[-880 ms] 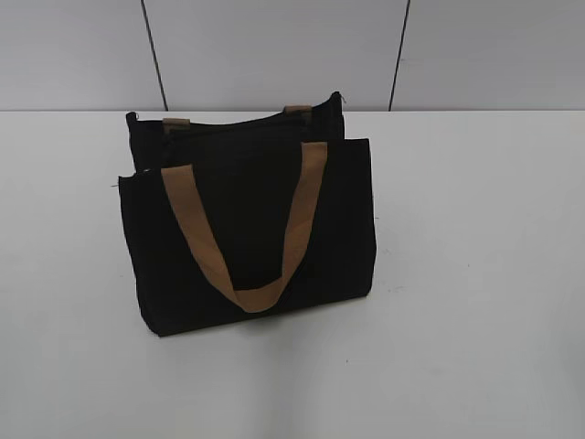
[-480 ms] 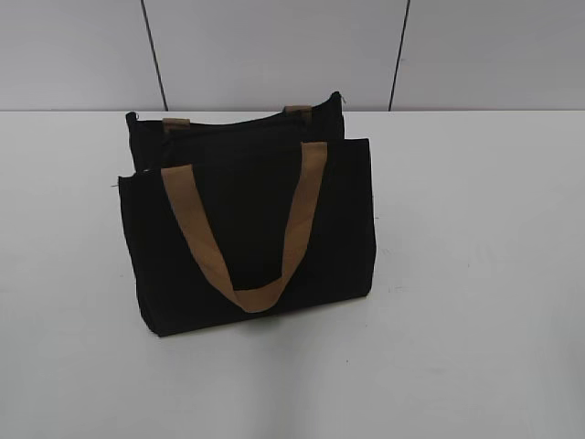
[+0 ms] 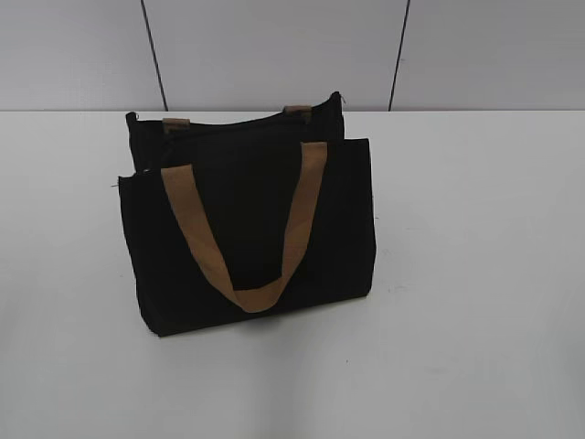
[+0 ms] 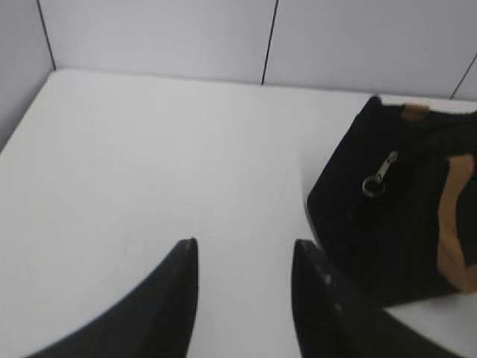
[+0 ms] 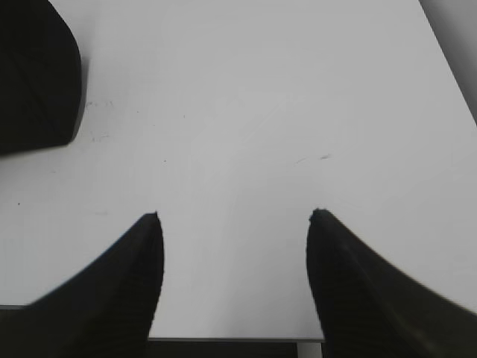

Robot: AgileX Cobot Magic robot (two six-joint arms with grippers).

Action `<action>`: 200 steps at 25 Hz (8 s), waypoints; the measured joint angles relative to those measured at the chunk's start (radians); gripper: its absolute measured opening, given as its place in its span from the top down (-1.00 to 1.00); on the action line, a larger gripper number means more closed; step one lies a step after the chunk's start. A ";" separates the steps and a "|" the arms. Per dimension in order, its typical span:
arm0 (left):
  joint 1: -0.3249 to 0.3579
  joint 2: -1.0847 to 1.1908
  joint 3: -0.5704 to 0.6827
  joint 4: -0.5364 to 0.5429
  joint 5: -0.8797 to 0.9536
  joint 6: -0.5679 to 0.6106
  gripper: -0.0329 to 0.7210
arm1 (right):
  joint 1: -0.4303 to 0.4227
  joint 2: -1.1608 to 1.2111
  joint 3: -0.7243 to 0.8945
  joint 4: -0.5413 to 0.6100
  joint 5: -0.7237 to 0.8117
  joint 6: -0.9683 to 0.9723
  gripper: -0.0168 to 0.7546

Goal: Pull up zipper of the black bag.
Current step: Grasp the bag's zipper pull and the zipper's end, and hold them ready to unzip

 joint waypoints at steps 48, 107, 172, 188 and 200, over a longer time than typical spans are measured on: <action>-0.348 1.507 0.340 -0.011 -1.800 0.129 -0.15 | 0.000 0.000 0.000 0.000 0.001 0.000 -0.26; -0.326 1.153 0.245 0.031 -1.545 0.091 0.86 | 0.000 0.060 -0.001 0.200 -0.019 -0.114 -0.26; -0.342 1.054 0.004 -0.076 -1.120 0.042 0.86 | 0.670 1.911 -0.896 1.093 -0.597 -1.352 0.38; -0.341 1.054 0.004 -0.072 -1.078 0.042 0.86 | 0.670 1.911 -0.896 1.103 -0.606 -1.271 0.96; -0.231 1.055 0.004 -0.068 -0.952 0.042 0.87 | 0.588 1.865 -0.896 1.027 -0.471 -1.082 0.96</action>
